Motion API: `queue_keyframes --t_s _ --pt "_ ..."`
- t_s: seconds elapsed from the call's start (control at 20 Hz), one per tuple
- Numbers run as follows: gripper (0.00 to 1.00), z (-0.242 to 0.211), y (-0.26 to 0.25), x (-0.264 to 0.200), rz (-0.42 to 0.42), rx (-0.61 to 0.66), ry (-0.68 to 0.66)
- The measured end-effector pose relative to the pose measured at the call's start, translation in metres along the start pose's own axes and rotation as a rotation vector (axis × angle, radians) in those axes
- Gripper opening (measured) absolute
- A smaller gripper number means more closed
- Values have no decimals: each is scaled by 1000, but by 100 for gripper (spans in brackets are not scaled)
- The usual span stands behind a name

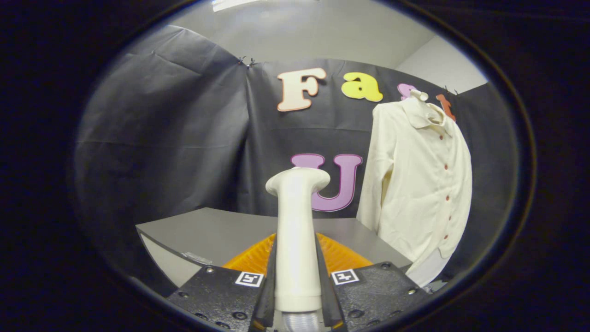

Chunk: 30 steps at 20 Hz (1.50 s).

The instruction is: Iron the clothes twice with a garment steamer, once on the left side and once on the right side.

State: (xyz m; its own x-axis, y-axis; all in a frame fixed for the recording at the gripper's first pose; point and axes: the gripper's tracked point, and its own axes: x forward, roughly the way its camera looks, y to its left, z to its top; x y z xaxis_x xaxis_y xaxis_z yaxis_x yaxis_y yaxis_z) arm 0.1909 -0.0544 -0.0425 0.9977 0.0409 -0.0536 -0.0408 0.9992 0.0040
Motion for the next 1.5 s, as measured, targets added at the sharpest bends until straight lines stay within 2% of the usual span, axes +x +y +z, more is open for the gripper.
queue_keyframes --t_s 0.15,0.35,0.8,1.05,1.5 --pt "39 11 -14 -15 -5 19 -19" --pt "40 27 -41 -35 -31 -32 -52" --pt "39 62 -100 -53 -61 -13 -139" --pt "39 75 -141 -49 -103 19 -173" --pt "39 69 -212 -23 -159 73 -183"
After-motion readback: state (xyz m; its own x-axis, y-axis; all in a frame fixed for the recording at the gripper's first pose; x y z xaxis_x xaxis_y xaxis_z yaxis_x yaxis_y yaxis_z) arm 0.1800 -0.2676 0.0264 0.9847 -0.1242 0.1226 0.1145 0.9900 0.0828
